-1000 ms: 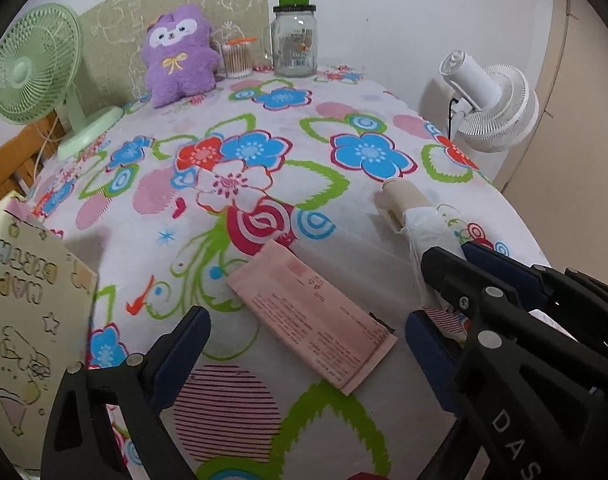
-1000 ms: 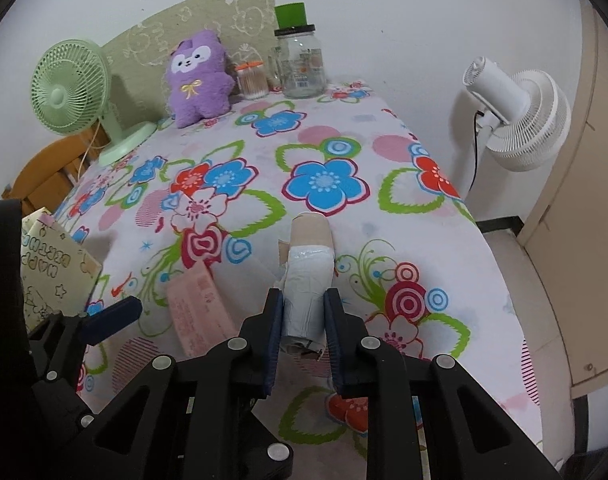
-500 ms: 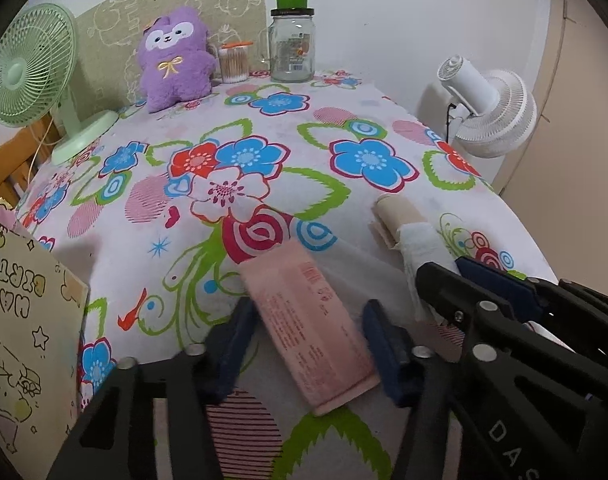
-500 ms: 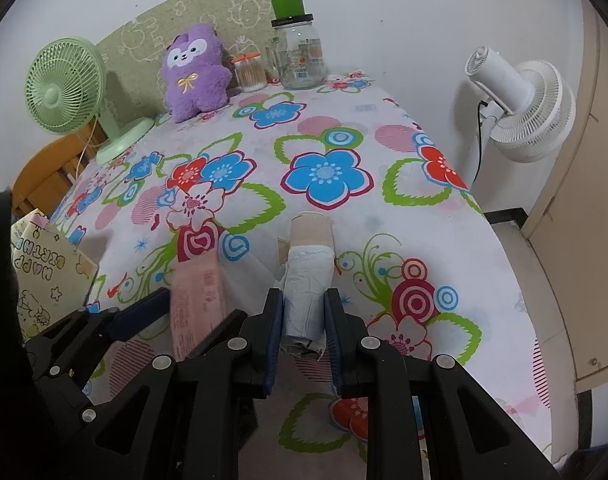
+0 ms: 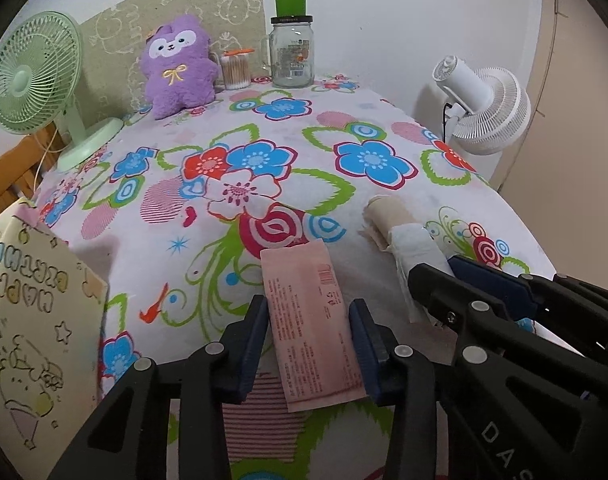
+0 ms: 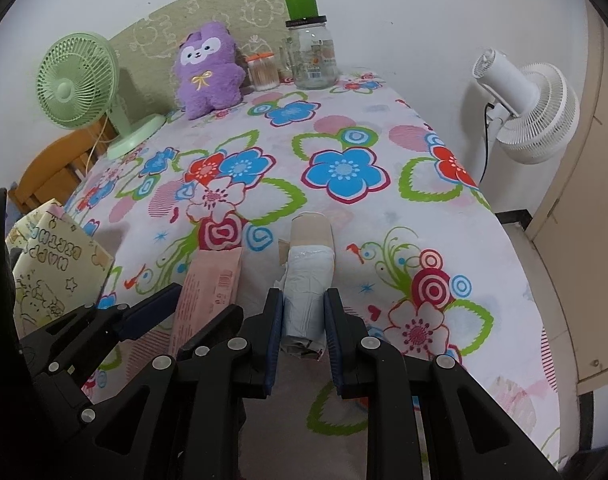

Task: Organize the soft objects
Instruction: 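Lift the pink packet with the left tool while the right tool carries the white roll toward the box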

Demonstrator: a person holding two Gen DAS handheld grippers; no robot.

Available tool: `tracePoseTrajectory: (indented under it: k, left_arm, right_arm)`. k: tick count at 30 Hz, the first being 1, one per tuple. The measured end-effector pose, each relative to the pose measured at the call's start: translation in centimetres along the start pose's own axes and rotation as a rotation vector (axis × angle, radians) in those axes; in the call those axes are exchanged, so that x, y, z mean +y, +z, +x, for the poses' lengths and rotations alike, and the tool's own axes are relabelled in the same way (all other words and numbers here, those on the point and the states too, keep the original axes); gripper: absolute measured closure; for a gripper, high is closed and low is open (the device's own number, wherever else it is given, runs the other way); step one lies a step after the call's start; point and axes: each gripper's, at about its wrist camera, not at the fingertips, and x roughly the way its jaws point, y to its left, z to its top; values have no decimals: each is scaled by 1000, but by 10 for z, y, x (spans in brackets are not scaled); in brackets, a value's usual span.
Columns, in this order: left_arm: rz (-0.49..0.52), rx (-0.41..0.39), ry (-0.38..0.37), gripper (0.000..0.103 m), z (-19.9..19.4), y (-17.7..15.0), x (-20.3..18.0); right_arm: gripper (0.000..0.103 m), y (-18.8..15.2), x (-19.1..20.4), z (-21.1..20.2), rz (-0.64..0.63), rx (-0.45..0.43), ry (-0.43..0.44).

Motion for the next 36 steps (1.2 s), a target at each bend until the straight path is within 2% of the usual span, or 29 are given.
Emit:
tracePoseTrajectory:
  k: [36]
  left_arm:
    - [17,-138,2,61,-92,-16,14]
  right_arm:
    - [79,-14,38,-81,-7,-133,-38]
